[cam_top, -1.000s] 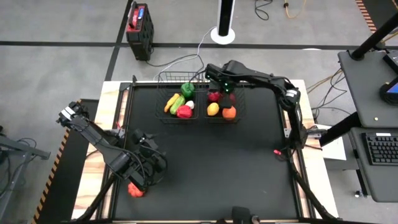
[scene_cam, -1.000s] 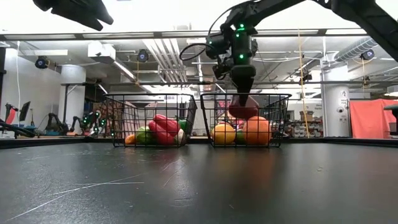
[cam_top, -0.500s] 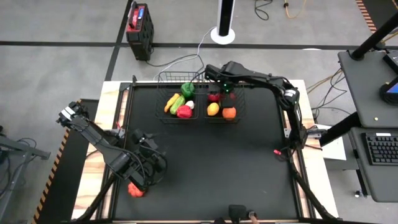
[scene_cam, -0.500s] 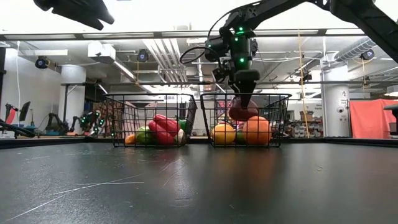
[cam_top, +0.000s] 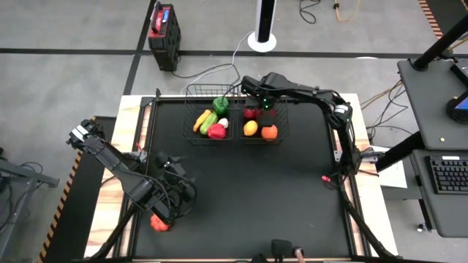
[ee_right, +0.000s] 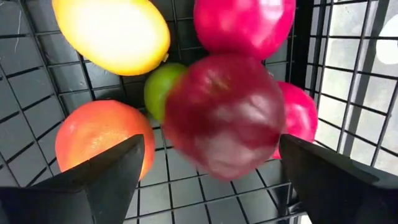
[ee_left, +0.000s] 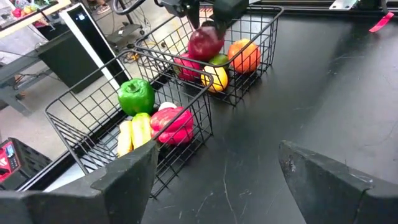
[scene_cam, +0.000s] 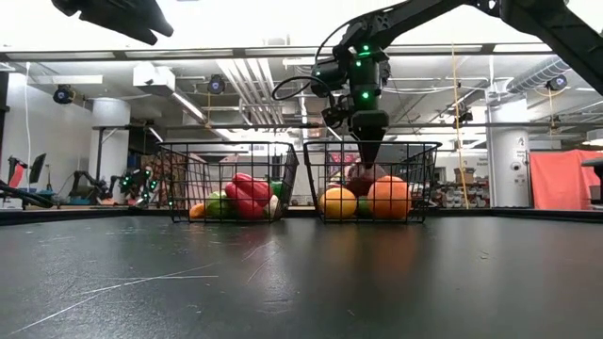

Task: Sort produce into baskets
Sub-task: Put the apple into the right wire basket, then put the pumpkin into the left wire basket

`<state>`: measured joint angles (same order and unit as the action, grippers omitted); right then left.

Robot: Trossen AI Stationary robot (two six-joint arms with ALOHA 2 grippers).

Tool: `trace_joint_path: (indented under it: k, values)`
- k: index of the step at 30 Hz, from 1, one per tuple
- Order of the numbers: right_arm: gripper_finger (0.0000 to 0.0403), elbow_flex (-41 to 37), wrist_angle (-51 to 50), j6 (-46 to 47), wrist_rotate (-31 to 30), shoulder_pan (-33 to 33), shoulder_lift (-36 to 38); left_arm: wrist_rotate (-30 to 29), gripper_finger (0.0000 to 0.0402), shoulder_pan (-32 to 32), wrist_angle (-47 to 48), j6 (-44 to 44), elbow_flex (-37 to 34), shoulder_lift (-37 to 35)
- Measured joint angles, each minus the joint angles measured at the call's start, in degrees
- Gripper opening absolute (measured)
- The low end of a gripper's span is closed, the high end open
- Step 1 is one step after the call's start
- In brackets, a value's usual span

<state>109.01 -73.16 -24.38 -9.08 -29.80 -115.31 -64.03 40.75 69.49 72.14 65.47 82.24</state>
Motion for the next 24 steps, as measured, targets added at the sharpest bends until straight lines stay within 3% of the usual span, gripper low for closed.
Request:
trace_joint_path:
  k: [7, 15, 20, 24]
  values:
    - [0.0363, 0.24, -0.45, 1.04, -0.04, 0.02, 0.98, -0.02, 0.0315, 0.0, -0.01, 0.0, -0.02, -0.02]
    - [0.0364, 0.37, 0.0, 8.32, 0.89, 1.66, 9.21, 0.0, 0.0315, 0.0, -1.59, 0.44, -0.04, -0.02]
    - [0.0364, -1.12, 4.54, 13.52, 9.22, 4.77, 16.58, 0.01, 0.0315, 0.01, -4.3, 0.44, -0.04, -0.02]
    - [0.0364, -5.2, 10.65, 16.46, 11.05, 9.72, 22.61, 0.09, 0.0315, 0.02, -6.87, 0.44, -0.04, -0.02]
